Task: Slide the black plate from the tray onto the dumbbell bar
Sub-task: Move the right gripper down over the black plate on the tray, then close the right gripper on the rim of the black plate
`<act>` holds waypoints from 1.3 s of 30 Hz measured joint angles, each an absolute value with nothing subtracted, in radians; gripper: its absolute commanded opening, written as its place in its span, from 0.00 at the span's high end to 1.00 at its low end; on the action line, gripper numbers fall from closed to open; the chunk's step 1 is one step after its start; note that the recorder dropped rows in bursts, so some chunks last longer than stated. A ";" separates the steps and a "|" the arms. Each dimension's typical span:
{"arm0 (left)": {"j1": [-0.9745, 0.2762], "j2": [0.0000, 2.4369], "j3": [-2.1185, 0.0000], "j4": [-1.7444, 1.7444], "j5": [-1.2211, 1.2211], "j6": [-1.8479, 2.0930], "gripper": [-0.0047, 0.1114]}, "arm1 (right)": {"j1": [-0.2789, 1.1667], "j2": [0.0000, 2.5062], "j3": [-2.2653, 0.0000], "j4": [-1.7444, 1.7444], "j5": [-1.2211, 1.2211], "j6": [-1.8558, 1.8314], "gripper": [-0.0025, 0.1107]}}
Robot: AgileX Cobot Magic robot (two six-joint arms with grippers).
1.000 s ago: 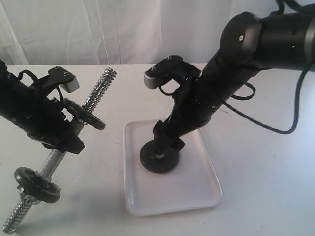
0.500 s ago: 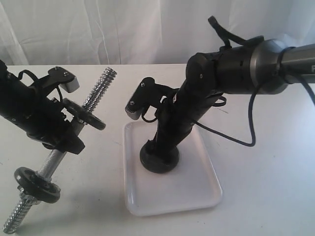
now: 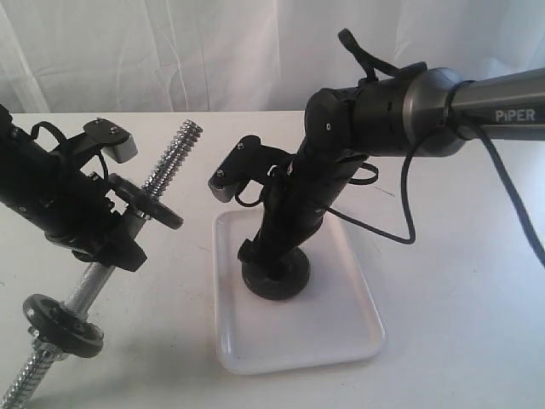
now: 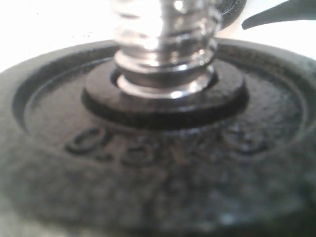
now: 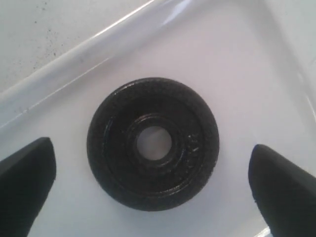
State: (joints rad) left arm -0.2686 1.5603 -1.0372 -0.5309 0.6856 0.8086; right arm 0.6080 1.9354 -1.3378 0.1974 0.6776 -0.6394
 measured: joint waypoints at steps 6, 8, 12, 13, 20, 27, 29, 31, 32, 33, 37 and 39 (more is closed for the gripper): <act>-0.269 1.560 -1.037 -0.531 0.686 0.802 0.96 | 0.608 1.991 -1.399 0.204 0.739 -0.601 0.05; -0.269 1.560 -1.037 -0.531 0.686 0.801 0.96 | 0.608 2.018 -1.415 0.204 0.758 -0.585 0.05; -0.269 1.560 -1.037 -0.531 0.686 0.801 0.96 | 0.608 2.055 -1.448 0.204 0.774 -0.576 0.05; -0.269 1.560 -1.037 -0.531 0.686 0.801 0.96 | 0.608 2.062 -1.458 0.204 0.774 -0.573 0.05; -0.269 1.560 -1.037 -0.531 0.686 0.801 0.96 | 0.608 2.094 -1.493 0.204 0.789 -0.540 0.05; -0.269 1.560 -1.037 -0.531 0.687 0.800 0.96 | 0.608 2.104 -1.493 0.202 0.801 -0.538 0.05; -0.269 1.560 -1.037 -0.531 0.688 0.800 0.96 | 0.608 2.106 -1.493 0.202 0.799 -0.538 0.05; -0.269 1.560 -1.037 -0.531 0.688 0.800 0.96 | 0.608 2.119 -1.495 0.195 0.795 -0.538 0.05; -0.269 1.560 -1.037 -0.531 0.688 0.800 0.96 | 0.608 2.128 -1.495 0.182 0.795 -0.538 0.05; -0.269 1.560 -1.037 -0.531 0.688 0.800 0.96 | 0.608 2.133 -1.495 0.175 0.795 -0.538 0.05; -0.269 1.560 -1.037 -0.531 0.688 0.800 0.96 | 0.608 2.145 -1.503 0.158 0.793 -0.538 0.05; -0.269 1.560 -1.037 -0.531 0.690 0.800 0.96 | 0.608 2.149 -1.505 0.155 0.797 -0.538 0.05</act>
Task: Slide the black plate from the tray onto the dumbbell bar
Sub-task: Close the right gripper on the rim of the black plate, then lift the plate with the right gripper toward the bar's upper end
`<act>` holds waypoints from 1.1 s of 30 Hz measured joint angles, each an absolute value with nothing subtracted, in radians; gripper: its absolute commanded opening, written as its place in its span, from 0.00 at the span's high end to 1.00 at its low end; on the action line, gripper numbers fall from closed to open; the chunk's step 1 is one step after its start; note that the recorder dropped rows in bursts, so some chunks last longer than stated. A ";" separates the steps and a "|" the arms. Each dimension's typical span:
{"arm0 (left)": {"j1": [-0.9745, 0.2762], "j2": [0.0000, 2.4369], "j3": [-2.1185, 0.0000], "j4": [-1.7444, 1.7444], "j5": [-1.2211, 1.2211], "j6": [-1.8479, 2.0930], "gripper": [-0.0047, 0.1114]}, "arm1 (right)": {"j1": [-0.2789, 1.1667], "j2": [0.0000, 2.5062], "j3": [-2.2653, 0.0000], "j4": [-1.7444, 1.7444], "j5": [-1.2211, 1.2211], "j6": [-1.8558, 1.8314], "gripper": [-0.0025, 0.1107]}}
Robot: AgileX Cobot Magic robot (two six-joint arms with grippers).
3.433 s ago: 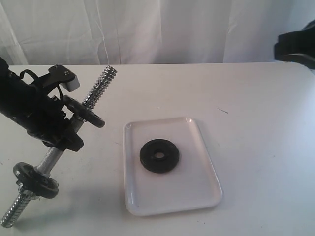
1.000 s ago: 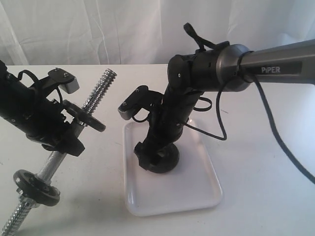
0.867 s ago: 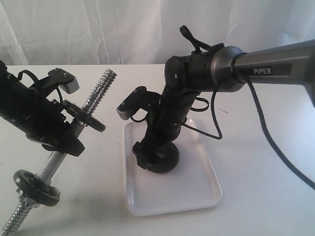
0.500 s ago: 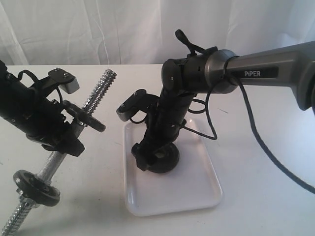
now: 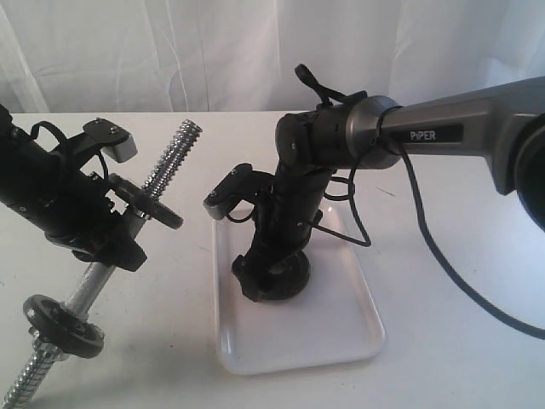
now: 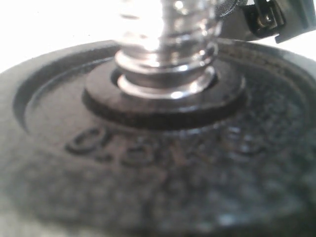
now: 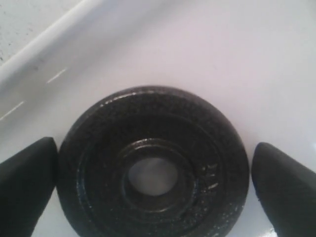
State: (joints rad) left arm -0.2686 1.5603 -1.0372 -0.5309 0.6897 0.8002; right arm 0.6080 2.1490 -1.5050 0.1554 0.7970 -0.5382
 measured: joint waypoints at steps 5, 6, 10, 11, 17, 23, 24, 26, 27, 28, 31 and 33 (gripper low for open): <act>-0.269 1.560 -1.037 -0.531 0.690 0.799 0.96 | 0.608 2.154 -1.512 0.151 0.816 -0.541 0.05; -0.269 1.560 -1.037 -0.531 0.690 0.799 0.96 | 0.608 2.154 -1.512 0.151 0.821 -0.553 0.05; -0.269 1.560 -1.037 -0.531 0.690 0.799 0.96 | 0.608 2.154 -1.512 0.151 0.829 -0.589 0.05; -0.269 1.560 -1.037 -0.531 0.690 0.799 0.96 | 0.608 2.154 -1.512 0.151 0.831 -0.589 0.05; -0.269 1.560 -1.037 -0.531 0.690 0.799 0.96 | 0.608 2.154 -1.512 0.151 0.831 -0.595 0.06; -0.269 1.560 -1.037 -0.531 0.690 0.799 0.96 | 0.608 2.154 -1.514 0.147 0.837 -0.595 0.71; -0.269 1.560 -1.037 -0.531 0.690 0.799 0.96 | 0.608 2.154 -1.514 0.147 0.839 -0.595 0.93; -0.269 1.560 -1.037 -0.531 0.690 0.799 0.96 | 0.608 2.154 -1.515 0.147 0.851 -0.588 0.98; -0.269 1.560 -1.037 -0.531 0.690 0.799 0.96 | 0.608 2.154 -1.515 0.145 0.860 -0.586 0.98; -0.269 1.560 -1.037 -0.531 0.690 0.799 0.96 | 0.608 2.154 -1.517 0.141 0.868 -0.586 0.98; -0.269 1.560 -1.037 -0.531 0.690 0.799 0.96 | 0.608 2.154 -1.516 0.130 0.900 -0.586 0.98; -0.269 1.560 -1.037 -0.531 0.690 0.799 0.96 | 0.608 2.148 -1.516 0.125 0.922 -0.586 0.98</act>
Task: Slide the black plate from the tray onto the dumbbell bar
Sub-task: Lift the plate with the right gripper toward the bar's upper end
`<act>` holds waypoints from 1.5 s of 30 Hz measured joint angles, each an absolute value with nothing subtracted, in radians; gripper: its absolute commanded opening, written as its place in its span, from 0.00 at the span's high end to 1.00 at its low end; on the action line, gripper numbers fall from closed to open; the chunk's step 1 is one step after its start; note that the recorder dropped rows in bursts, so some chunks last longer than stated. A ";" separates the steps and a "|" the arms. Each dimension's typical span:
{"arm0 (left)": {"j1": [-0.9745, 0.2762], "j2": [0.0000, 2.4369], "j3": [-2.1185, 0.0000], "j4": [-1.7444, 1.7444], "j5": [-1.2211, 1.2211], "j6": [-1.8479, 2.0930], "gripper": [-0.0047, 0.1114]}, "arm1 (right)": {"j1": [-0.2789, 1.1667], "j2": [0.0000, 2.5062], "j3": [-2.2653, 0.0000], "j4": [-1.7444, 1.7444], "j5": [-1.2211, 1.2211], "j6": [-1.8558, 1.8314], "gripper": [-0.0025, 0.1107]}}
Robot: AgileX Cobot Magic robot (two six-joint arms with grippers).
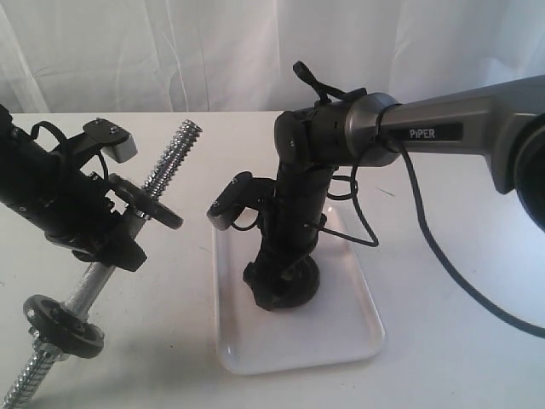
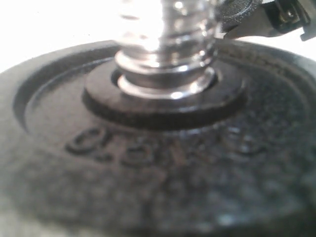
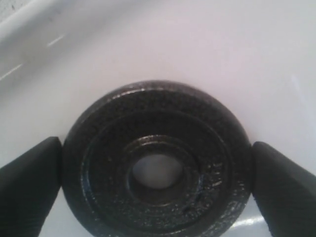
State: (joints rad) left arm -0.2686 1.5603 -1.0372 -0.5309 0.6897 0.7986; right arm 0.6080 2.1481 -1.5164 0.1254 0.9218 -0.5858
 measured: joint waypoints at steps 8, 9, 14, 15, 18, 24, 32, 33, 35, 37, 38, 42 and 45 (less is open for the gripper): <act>-0.269 1.560 -1.037 -0.516 0.694 0.817 0.96 | 0.606 2.111 -1.504 0.142 1.044 -0.605 0.98; -0.269 1.560 -1.037 -0.512 0.696 0.821 0.96 | 0.601 2.105 -1.502 0.155 1.053 -0.611 0.98; -0.269 1.560 -1.037 -0.504 0.696 0.836 0.96 | 0.543 2.046 -1.515 0.273 1.121 -0.656 0.98; -0.269 1.560 -1.037 -0.504 0.697 0.841 0.96 | 0.531 2.036 -1.524 0.293 1.131 -0.658 0.98; -0.269 1.560 -1.037 -0.504 0.697 0.848 0.96 | 0.488 1.999 -1.556 0.338 1.164 -0.665 0.98; -0.269 1.560 -1.037 -0.504 0.701 0.853 0.96 | 0.424 1.941 -1.625 0.457 1.209 -0.697 0.98; -0.269 1.560 -1.037 -0.504 0.720 0.888 0.96 | 0.366 1.884 -1.708 0.632 1.221 -0.709 0.98; -0.269 1.560 -1.037 -0.504 0.724 0.893 0.96 | 0.362 1.881 -1.721 0.658 1.221 -0.711 0.98; -0.269 1.560 -1.037 -0.504 0.727 0.895 0.96 | 0.349 1.878 -1.734 0.701 1.221 -0.715 0.98; -0.269 1.560 -1.037 -0.504 0.731 0.899 0.96 | 0.342 1.877 -1.741 0.748 1.221 -0.720 0.98; -0.269 1.560 -1.037 -0.504 0.733 0.902 0.96 | 0.337 1.877 -1.741 0.772 1.221 -0.725 0.98; -0.269 1.560 -1.037 -0.502 0.744 0.923 0.96 | 0.327 1.877 -1.741 0.855 1.221 -0.737 0.98; -0.269 1.560 -1.037 -0.502 0.751 0.924 0.96 | 0.326 1.877 -1.741 0.902 1.223 -0.744 0.98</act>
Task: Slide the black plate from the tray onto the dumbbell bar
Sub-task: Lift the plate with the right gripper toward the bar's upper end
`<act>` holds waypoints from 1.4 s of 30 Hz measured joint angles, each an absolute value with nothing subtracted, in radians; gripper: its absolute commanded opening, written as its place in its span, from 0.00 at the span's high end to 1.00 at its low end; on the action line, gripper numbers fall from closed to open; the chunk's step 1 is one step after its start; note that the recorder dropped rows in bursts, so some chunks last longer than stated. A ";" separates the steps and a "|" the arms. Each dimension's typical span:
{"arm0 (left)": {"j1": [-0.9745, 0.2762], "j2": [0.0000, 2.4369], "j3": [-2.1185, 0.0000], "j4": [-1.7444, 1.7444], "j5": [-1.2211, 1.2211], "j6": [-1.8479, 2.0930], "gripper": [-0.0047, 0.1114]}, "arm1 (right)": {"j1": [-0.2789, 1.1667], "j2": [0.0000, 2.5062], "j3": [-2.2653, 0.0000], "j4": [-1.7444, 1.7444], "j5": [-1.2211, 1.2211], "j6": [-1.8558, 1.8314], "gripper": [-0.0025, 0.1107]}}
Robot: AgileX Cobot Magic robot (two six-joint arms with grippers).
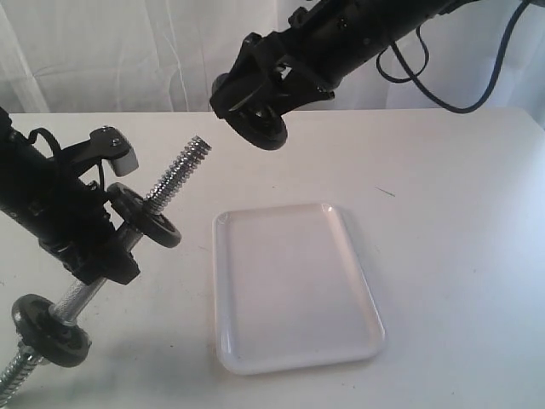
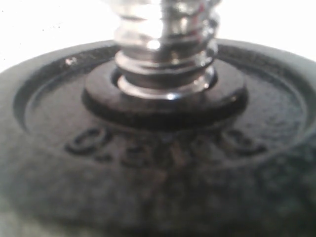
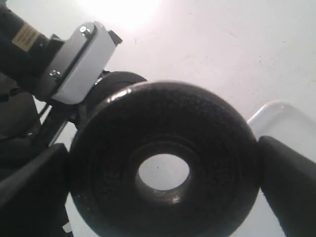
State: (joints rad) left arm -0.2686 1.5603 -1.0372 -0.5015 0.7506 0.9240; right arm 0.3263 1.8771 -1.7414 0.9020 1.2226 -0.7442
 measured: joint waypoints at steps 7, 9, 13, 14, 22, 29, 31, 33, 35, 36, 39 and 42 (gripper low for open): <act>-0.269 1.560 -1.037 -0.502 0.755 0.943 0.96 | 0.326 1.877 -1.741 0.973 1.223 -0.744 0.98; -0.269 1.560 -1.037 -0.502 0.755 0.949 0.96 | 0.326 1.877 -1.741 0.977 1.223 -0.742 0.98; -0.269 1.560 -1.037 -0.503 0.757 0.955 0.96 | 0.326 1.877 -1.741 0.977 1.223 -0.740 0.98; -0.269 1.560 -1.037 -0.503 0.757 0.955 0.96 | 0.326 1.877 -1.741 0.977 1.223 -0.740 0.98; -0.269 1.560 -1.037 -0.509 0.757 0.963 0.96 | 0.326 1.918 -1.741 0.991 1.225 -0.741 0.98; -0.269 1.560 -1.037 -0.529 0.771 0.997 0.96 | 0.326 1.941 -1.741 1.008 1.221 -0.745 0.98; -0.269 1.558 -1.037 -0.531 0.771 1.002 0.96 | 0.326 1.942 -1.741 1.011 1.221 -0.745 0.98; -0.269 1.558 -1.037 -0.533 0.771 1.003 0.96 | 0.326 1.943 -1.741 1.018 1.221 -0.745 0.98; -0.269 1.557 -1.037 -0.533 0.771 1.009 0.96 | 0.326 1.943 -1.741 1.031 1.221 -0.745 0.98; -0.269 1.555 -1.037 -0.533 0.771 1.011 0.96 | 0.326 1.943 -1.741 1.038 1.221 -0.745 0.98; -0.269 1.555 -1.037 -0.542 0.771 1.021 0.96 | 0.326 1.943 -1.741 1.042 1.221 -0.745 0.98; -0.269 1.555 -1.037 -0.544 0.771 1.024 0.96 | 0.326 1.943 -1.741 1.042 1.221 -0.745 0.98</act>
State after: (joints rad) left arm -0.2686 1.5553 -1.0372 -0.5440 0.7709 1.0244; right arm 0.3263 1.9430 -1.7414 1.0417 1.2210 -0.7448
